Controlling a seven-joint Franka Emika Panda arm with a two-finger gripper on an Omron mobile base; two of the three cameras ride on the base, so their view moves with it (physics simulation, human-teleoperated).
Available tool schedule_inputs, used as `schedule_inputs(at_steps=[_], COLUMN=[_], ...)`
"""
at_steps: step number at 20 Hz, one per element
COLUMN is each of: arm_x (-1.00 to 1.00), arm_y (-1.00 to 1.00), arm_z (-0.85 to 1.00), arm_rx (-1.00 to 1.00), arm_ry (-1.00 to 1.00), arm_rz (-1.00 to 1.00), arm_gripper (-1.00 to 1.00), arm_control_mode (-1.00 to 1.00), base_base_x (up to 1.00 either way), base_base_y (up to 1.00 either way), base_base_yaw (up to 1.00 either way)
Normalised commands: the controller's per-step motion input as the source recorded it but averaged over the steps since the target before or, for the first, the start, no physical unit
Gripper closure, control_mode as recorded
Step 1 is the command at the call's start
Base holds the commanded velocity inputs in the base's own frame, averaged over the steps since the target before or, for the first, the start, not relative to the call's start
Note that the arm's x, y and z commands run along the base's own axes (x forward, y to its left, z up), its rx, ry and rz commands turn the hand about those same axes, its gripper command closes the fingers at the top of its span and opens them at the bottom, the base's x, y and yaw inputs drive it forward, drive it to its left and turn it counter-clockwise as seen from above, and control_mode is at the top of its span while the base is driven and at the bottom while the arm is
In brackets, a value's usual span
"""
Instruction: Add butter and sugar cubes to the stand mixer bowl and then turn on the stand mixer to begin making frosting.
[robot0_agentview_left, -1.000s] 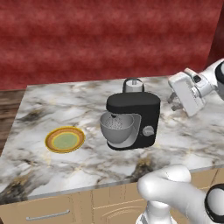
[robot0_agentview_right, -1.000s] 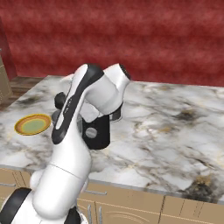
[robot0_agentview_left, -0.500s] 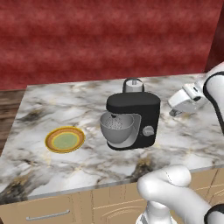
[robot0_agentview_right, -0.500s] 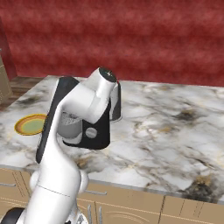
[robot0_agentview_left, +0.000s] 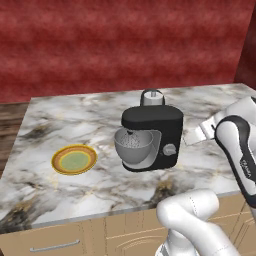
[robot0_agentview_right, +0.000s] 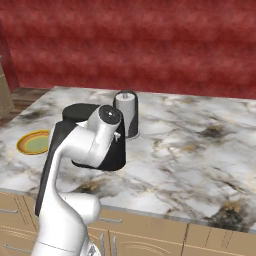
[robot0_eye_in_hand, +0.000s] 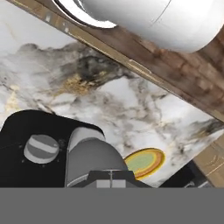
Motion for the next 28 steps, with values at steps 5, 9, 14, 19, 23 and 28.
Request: schedule_inputs(at_steps=[5,9,14,19,23,28], arm_x=[0.47,0.41,0.21,0.04,0.00,0.01], arm_y=[-0.07,-0.32,-0.38,-0.23,-0.13,-0.02], arm_z=[-0.07,-0.14,-0.31,-0.34,-0.29,-0.21], arm_rx=[-0.03,0.00,0.00,0.11,0.31,0.31], arm_ry=[0.06,0.17,0.17,0.00,-0.10,-0.02], arm_rz=[0.00,0.00,0.00,0.00,0.00,0.00], arm_gripper=[1.00,1.00,1.00,1.00,1.00,1.00], arm_control_mode=[-1.00,-1.00,-1.00,-1.00,-1.00,-1.00], base_base_x=[0.00,0.00,0.00,0.00,0.00,0.00], base_base_y=[0.00,0.00,0.00,0.00,0.00,0.00], base_base_yaw=[0.00,0.00,0.00,0.00,0.00,0.00])
